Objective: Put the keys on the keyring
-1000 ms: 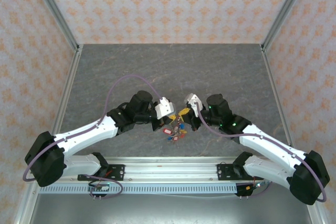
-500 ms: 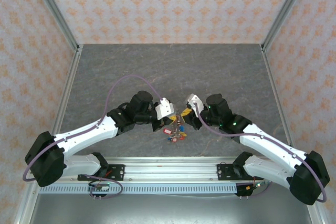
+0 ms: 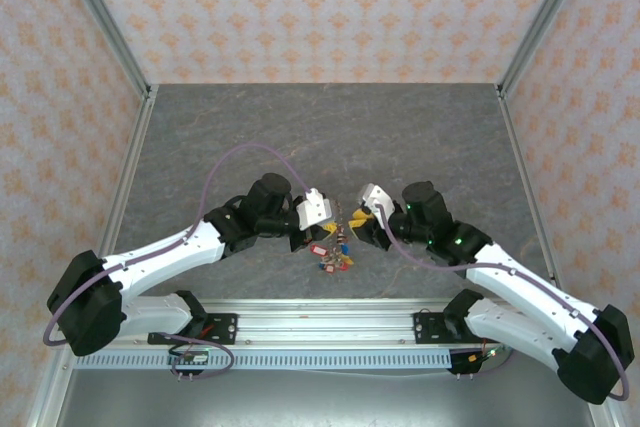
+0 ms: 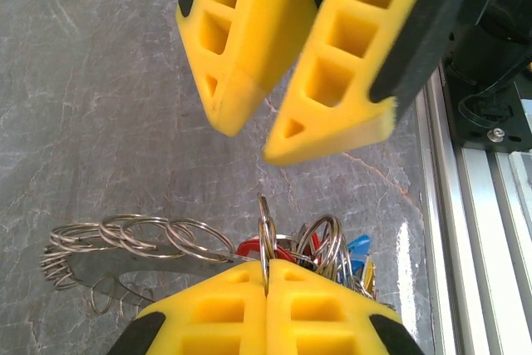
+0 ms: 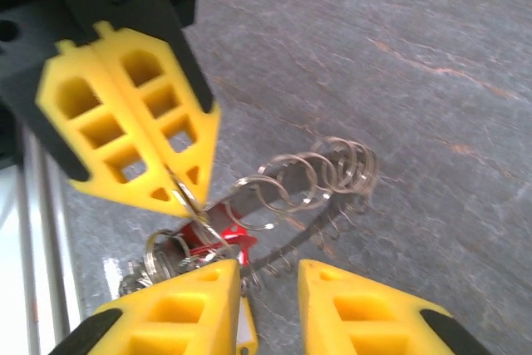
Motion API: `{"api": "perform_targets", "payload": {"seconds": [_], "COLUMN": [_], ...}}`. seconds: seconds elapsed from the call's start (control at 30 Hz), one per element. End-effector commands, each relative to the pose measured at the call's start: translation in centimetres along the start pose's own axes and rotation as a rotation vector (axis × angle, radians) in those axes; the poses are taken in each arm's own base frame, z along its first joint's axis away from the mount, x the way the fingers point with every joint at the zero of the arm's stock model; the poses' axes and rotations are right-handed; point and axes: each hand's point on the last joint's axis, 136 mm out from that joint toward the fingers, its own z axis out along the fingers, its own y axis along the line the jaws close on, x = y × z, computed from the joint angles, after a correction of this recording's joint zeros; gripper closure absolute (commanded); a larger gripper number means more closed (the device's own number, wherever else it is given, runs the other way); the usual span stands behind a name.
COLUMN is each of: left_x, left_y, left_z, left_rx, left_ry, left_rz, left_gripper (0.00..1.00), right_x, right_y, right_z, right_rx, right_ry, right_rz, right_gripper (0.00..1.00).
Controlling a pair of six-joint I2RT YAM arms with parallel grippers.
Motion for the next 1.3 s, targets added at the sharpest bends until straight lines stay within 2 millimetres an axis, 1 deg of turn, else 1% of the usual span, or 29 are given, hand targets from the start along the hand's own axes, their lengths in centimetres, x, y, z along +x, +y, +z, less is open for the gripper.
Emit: {"api": "perform_targets", "payload": {"seconds": [0.0, 0.1, 0.37, 0.5, 0.57, 0.63, 0.73, 0.77, 0.8, 0.83, 0.97, 1.03, 1.17, 1.2, 1.27], "left_x": [-3.2, -3.2, -3.6, -3.8, -3.8, -3.8, -3.7, -3.7, -3.6, -3.6, -3.5, -3.6, -3.3, -3.2, -2.9], "left_y": [-0.3, -0.4, -0.8, -0.9, -0.9, -0.8, -0.6, -0.6, -0.5, -0.4, -0.3, -0.3, -0.3, -0.3, -0.3], "left_z": [-0.7, -0.7, -1.0, -1.0, -1.0, -1.0, -1.1, -1.1, -1.1, -1.2, -1.2, -1.3, -1.3, -1.2, -1.2], "left_rx": [0.02, 0.022, 0.039, 0.049, 0.046, 0.04, 0.024, 0.02, 0.014, 0.009, 0.001, -0.001, -0.005, -0.005, -0.007], "left_ry": [-0.079, -0.081, -0.098, -0.104, -0.107, -0.105, -0.102, -0.101, -0.1, -0.101, -0.101, -0.101, -0.093, -0.089, -0.082], "left_rz": [0.07, 0.069, 0.079, 0.081, 0.083, 0.082, 0.083, 0.083, 0.082, 0.083, 0.086, 0.089, 0.093, 0.092, 0.088], "left_gripper": [1.0, 1.0, 1.0, 1.0, 1.0, 1.0, 1.0, 1.0, 1.0, 1.0, 1.0, 1.0, 1.0, 1.0, 1.0], "right_x": [-1.7, -1.6, -1.3, -1.3, -0.8, -0.1, 0.8, 0.9, 1.1, 1.2, 1.7, 1.8, 2.1, 2.1, 1.9], "right_y": [1.1, 1.4, 1.0, 1.1, 1.1, 1.1, 1.1, 1.1, 1.1, 1.1, 1.0, 1.0, 0.9, 0.9, 0.9], "right_z": [-0.3, 0.0, 1.2, 1.6, 1.8, 1.9, 1.7, 1.6, 1.5, 1.4, 1.3, 1.3, 1.2, 1.2, 1.1], "right_rx": [-0.066, -0.088, -0.095, -0.108, -0.113, -0.111, -0.102, -0.098, -0.096, -0.096, -0.085, -0.085, -0.073, -0.072, -0.074], "right_ry": [-0.069, -0.065, -0.055, -0.066, -0.05, -0.026, 0.009, 0.014, 0.02, 0.025, 0.04, 0.048, 0.061, 0.061, 0.058], "right_rz": [-0.024, -0.026, -0.035, -0.028, -0.023, -0.022, -0.017, -0.017, -0.017, -0.019, -0.018, -0.018, -0.014, -0.009, -0.005], "right_gripper": [0.72, 0.69, 0.68, 0.72, 0.77, 0.78, 0.82, 0.84, 0.89, 0.9, 0.9, 0.93, 0.95, 0.98, 0.98]}}
